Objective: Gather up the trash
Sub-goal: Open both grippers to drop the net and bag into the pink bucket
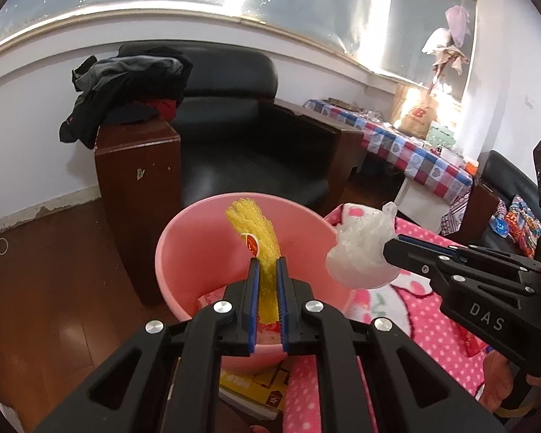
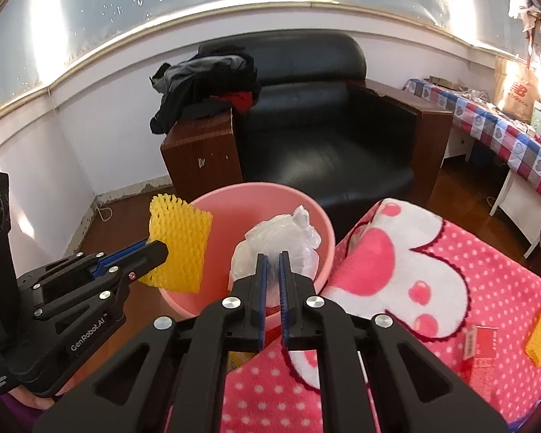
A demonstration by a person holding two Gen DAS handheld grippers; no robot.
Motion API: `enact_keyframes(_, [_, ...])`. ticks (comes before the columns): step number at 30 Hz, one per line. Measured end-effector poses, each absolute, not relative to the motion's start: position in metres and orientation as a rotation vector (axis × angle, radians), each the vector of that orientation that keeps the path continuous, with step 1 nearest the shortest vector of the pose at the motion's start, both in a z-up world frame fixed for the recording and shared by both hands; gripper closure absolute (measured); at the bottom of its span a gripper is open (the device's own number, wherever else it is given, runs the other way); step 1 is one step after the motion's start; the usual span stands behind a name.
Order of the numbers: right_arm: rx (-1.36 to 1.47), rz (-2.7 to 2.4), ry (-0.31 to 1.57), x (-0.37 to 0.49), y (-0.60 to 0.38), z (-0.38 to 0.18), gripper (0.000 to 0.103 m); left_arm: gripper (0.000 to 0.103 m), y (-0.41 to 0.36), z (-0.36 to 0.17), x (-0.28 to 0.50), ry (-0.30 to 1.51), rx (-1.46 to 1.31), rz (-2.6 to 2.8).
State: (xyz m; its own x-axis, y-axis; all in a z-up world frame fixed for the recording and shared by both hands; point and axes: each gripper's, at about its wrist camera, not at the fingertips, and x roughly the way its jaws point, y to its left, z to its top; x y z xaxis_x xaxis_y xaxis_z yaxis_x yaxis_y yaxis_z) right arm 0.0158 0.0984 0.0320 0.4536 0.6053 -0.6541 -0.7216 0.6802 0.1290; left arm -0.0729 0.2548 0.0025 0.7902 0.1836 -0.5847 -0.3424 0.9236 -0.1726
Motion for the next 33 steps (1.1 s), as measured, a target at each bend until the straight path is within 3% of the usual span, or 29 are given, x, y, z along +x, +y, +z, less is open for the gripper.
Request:
enact_keyframes(24, [-0.214,0.849,0.846,0.035,0.142,-0.007,0.096,0.094,0.275,-0.028,-0.054,0.697,-0.289,0.313])
enact_keyframes(33, [-0.193,0.85,0.872,0.039,0.143,-0.011,0.085,0.074,0.28,-0.029,-0.059,0.696,-0.33,0.329])
